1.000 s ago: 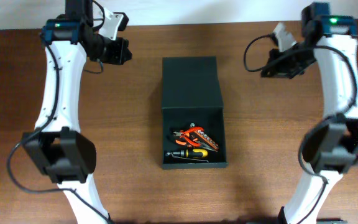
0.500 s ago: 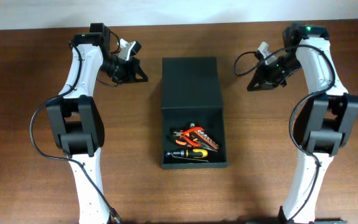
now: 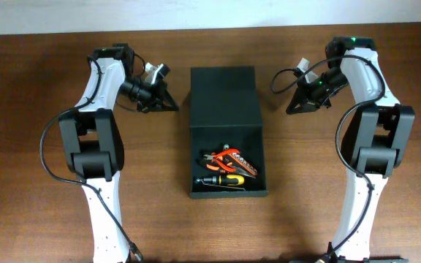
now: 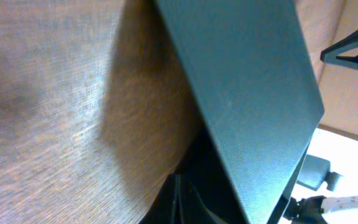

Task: Pack container
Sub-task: 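Grip the lid edges with both grippers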

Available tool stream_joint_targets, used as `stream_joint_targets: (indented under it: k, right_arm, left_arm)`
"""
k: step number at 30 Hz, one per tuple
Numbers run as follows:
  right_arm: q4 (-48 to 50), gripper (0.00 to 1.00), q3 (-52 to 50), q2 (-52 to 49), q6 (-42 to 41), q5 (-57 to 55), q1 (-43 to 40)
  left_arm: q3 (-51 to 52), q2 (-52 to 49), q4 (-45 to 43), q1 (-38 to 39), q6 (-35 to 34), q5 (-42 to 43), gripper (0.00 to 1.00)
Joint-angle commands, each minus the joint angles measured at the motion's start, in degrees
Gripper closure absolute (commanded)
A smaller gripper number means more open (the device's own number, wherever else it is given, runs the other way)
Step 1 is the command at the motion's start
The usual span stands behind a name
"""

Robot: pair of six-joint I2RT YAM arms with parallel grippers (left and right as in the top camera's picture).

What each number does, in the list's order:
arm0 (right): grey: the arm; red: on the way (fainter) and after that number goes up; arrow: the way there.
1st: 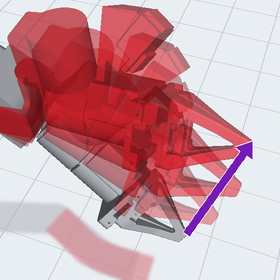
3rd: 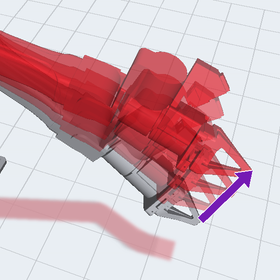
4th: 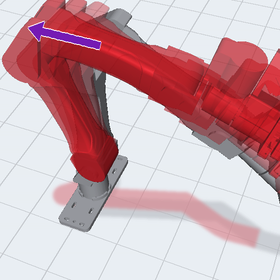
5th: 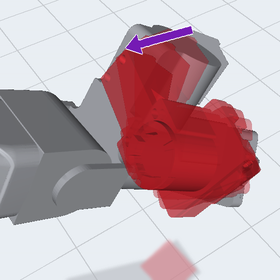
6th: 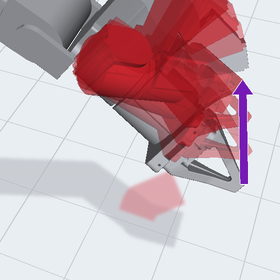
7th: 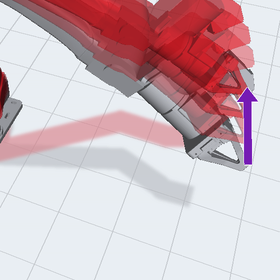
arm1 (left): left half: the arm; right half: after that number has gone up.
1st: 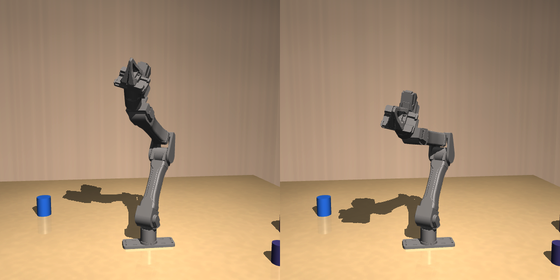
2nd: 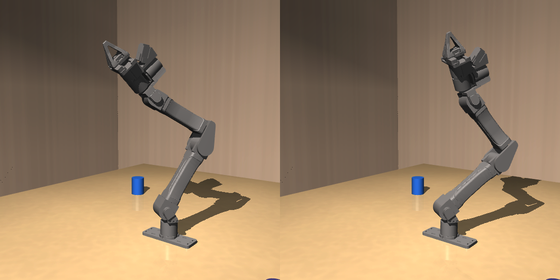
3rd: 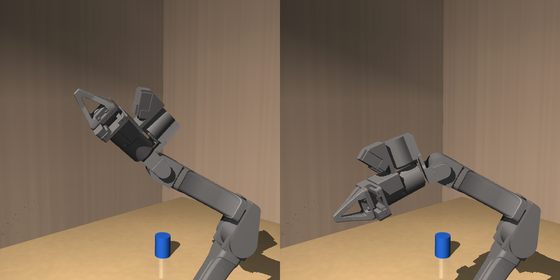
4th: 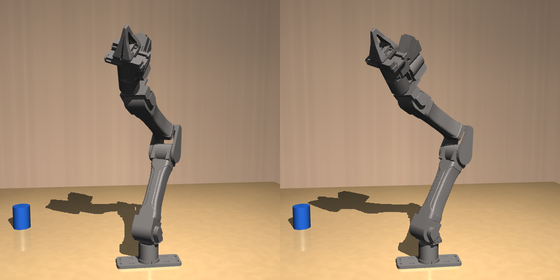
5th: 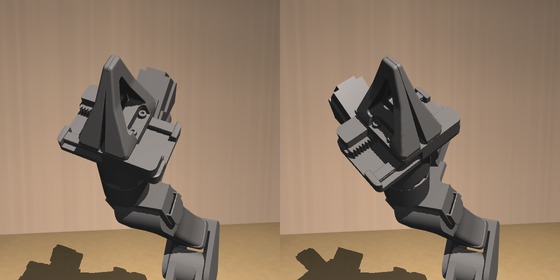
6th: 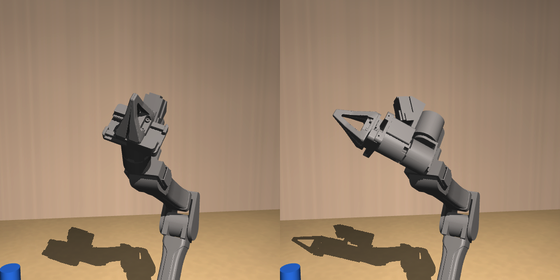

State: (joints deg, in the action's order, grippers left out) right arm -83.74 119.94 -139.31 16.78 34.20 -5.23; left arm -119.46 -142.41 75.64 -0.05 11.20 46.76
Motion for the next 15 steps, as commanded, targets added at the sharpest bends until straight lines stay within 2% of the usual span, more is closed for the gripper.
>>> stream_joint_targets:
  k: [1,15]
  right_arm:
    - [0.0,0.96,-1.0,-0.7,1.0,1.6,1.5]
    - [1.2,0.96,-6.6,-0.7,1.1,4.4,3.0]
  left_arm:
    - [3.5,-0.8,0.1,0.2,2.6,3.5,0.98]
    - [8.8,-0.8,-3.7,4.4,3.8,3.5,0.98]
